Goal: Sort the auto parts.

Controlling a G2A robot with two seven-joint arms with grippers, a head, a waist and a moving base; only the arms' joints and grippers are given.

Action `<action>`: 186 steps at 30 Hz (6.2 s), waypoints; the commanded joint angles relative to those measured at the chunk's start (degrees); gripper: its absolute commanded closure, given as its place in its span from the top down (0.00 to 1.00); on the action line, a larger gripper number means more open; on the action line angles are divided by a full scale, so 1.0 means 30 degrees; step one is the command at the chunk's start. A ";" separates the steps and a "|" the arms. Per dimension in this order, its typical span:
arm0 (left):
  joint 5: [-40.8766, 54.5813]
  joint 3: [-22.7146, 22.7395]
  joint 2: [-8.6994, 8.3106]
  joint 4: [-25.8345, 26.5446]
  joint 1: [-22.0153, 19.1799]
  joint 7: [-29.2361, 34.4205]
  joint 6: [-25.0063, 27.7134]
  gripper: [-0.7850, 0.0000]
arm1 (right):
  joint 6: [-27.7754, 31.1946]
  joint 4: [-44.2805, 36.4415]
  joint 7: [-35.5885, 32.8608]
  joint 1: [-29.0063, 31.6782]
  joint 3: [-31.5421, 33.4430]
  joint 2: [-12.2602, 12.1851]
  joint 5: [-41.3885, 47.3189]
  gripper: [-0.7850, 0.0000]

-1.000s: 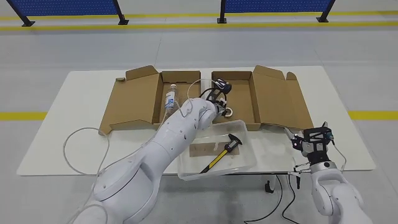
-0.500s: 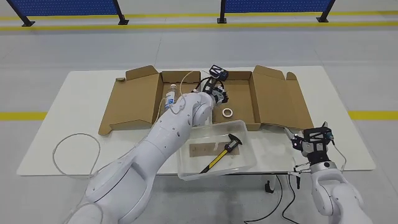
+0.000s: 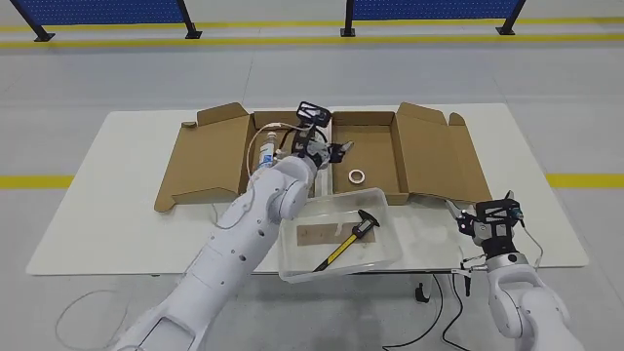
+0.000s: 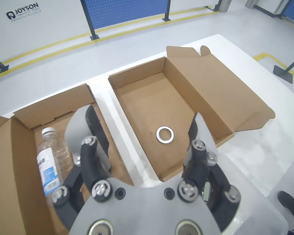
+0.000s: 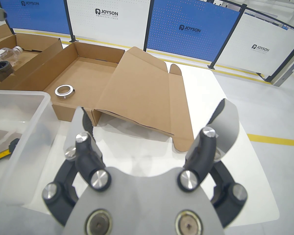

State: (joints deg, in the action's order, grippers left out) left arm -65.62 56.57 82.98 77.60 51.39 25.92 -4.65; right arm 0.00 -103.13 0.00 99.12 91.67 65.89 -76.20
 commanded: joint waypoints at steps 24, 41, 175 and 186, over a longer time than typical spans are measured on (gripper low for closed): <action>-0.6531 0.7705 -0.1591 1.1029 1.1260 -0.1203 -0.4131 1.00 | 0.0000 0.0000 0.0000 0.0000 0.0000 0.0000 0.0000 1.00; -1.1035 0.9020 -0.2042 1.2573 1.5072 -0.1131 -0.1499 1.00 | 0.0000 0.0000 0.0000 0.0000 0.0000 0.0000 0.0000 1.00; -1.1380 0.9895 -0.2091 1.2781 1.6059 -0.0875 -0.1688 1.00 | 1.5140 0.6194 -1.9622 -2.3409 -2.4096 -0.2121 0.6775 0.79; -1.1380 0.9895 -0.2091 1.2781 1.6059 -0.0875 -0.1688 1.00 | 1.5466 0.8510 -1.9295 -2.5074 -2.7116 -0.0530 0.7604 0.75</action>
State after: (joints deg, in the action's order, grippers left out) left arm -99.76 86.25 76.71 115.95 99.57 23.29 -9.72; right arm 46.34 -78.14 -57.94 24.10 10.72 64.01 -53.60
